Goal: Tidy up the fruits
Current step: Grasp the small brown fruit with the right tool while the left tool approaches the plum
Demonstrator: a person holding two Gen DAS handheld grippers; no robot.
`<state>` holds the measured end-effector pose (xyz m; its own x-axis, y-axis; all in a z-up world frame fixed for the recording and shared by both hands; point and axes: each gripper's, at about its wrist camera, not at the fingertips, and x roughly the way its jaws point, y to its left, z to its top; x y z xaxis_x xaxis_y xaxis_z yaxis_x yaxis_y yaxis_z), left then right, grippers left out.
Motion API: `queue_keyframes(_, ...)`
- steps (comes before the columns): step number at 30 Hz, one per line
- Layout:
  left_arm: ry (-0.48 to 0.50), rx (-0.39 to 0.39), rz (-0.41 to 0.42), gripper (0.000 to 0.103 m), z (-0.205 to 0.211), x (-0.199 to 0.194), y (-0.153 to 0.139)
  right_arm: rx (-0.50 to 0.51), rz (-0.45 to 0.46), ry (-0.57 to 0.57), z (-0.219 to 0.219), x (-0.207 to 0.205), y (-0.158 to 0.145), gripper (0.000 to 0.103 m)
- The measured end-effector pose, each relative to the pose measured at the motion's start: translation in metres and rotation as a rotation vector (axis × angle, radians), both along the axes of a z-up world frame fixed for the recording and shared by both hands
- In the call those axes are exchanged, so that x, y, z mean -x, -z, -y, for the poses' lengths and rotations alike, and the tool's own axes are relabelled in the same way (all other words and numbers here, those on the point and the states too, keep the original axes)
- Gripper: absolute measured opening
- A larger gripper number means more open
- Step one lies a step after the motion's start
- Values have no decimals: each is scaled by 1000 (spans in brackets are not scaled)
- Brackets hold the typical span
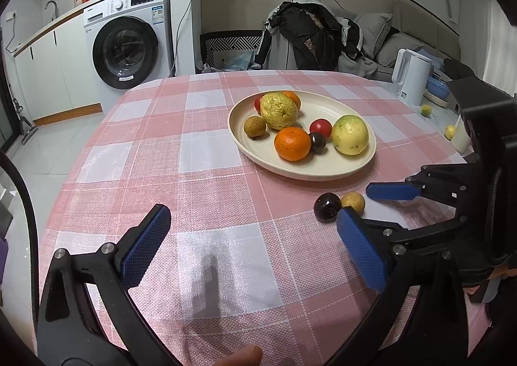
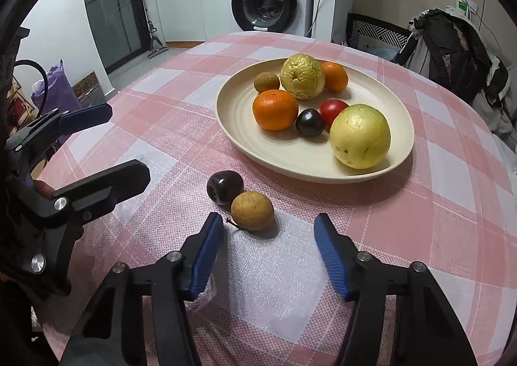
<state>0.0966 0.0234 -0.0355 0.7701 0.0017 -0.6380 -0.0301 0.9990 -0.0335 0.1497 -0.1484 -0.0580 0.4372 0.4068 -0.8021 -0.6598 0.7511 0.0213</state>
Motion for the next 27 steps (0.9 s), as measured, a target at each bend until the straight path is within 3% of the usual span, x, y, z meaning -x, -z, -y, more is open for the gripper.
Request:
queue_keyframes(4, -2, 2, -1, 102, 0, 0, 0, -5, -1, -16, -2, 0, -1, 50)
queue_keyframes(9, -1, 2, -1, 102, 0, 0, 0, -15, 4, -46, -6, 4, -2, 31)
queue_keyframes(18, 9, 5, -16, 102, 1, -2, 3, -68, 29, -36, 10, 13, -11, 29)
queue_keyframes(23, 45, -14, -67, 102, 12, -10, 10, -133, 53, -14, 29, 16, -21, 29)
queue_keyframes(27, 69, 8, -112, 102, 23, -20, 17, -129, 54, -8, 36, 13, -24, 29)
